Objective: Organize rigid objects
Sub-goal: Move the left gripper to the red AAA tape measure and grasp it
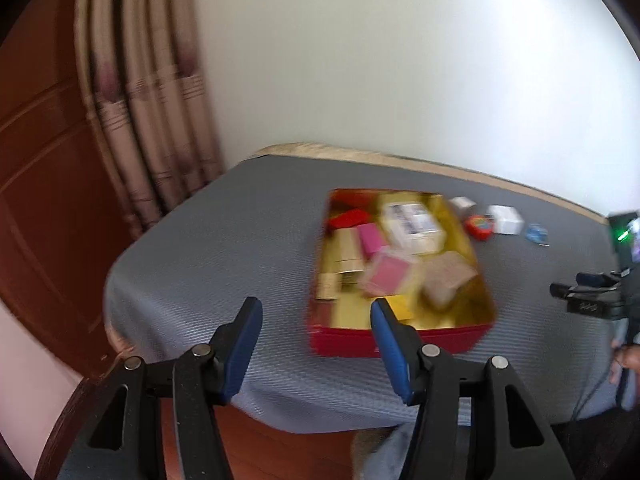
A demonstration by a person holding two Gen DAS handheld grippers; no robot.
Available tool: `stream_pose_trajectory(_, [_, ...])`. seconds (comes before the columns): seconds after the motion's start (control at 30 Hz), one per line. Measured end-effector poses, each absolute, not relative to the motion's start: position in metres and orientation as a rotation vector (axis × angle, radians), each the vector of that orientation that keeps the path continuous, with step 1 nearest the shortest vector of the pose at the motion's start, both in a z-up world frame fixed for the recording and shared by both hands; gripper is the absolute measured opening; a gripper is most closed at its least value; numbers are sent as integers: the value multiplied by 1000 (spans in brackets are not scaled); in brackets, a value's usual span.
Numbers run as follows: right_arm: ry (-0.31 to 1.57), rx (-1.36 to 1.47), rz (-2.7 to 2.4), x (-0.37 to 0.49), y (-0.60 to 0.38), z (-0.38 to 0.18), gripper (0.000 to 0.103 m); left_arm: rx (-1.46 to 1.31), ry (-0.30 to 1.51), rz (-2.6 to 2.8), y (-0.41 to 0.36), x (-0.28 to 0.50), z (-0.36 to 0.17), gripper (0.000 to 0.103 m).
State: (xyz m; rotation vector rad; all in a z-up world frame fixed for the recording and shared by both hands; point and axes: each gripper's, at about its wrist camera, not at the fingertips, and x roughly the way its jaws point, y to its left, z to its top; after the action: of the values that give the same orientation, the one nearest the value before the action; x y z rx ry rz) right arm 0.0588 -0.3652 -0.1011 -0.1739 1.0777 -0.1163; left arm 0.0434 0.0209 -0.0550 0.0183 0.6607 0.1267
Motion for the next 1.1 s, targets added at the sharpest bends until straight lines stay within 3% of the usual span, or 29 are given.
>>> stream_pose_trajectory(0.07, [1112,-221,-197,54,-403,-110,72,42,634,49,6,42,-46,58])
stream_pose_trajectory(0.13, [1080,-208,-250,46,-441,-104,88,100,618,-64,-19,45,-34,58])
stream_pose_trajectory(0.27, [1028,-199,-332,39,-481,-96,88,140,651,-294,-72,80,-17,66])
stream_pose_trajectory(0.63, [990,22,-307,26,-534,-94,92,140,930,-427,-160,249,-70,66])
stream_pose_trajectory(1.1, [956,118,-224,8,-542,-84,92,66,1131,-288,-146,333,-138,66])
